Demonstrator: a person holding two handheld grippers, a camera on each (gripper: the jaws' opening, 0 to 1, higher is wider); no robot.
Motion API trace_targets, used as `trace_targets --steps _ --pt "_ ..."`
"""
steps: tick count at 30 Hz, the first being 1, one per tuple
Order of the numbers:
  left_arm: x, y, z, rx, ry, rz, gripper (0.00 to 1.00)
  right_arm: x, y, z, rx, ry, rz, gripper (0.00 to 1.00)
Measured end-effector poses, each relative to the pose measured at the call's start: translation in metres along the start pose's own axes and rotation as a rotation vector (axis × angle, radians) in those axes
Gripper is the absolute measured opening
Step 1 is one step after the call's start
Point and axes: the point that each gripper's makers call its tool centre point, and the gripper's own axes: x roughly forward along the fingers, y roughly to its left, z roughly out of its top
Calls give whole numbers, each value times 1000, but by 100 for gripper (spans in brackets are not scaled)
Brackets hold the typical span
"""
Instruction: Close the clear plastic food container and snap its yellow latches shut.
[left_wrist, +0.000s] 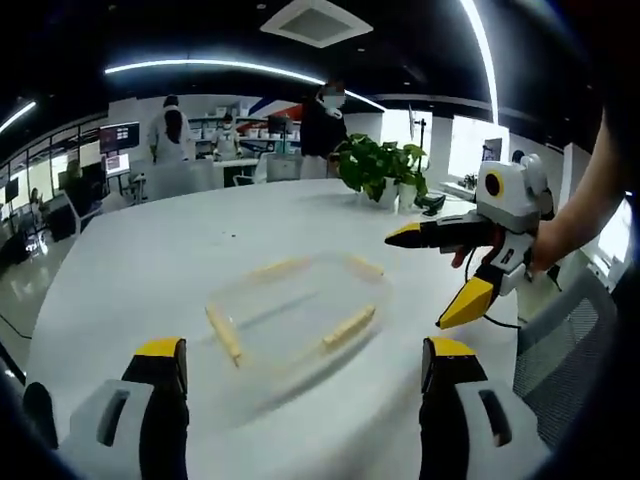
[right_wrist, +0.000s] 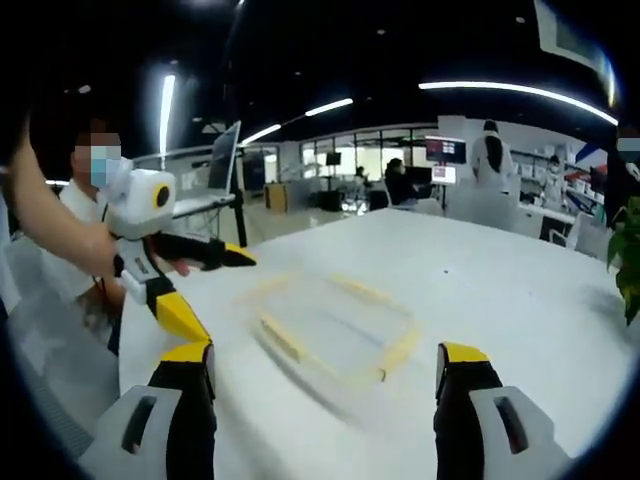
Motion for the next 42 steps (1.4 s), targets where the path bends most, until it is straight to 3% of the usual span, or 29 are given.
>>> trace_targets --steps 22,42 --pt "-24 -7 -14 -60 -3 19 98 -23 15 -7 21 4 -4 91" --pt "-46 -22 -16 -84 -21 23 98 -46 24 -9 35 3 -9 89"
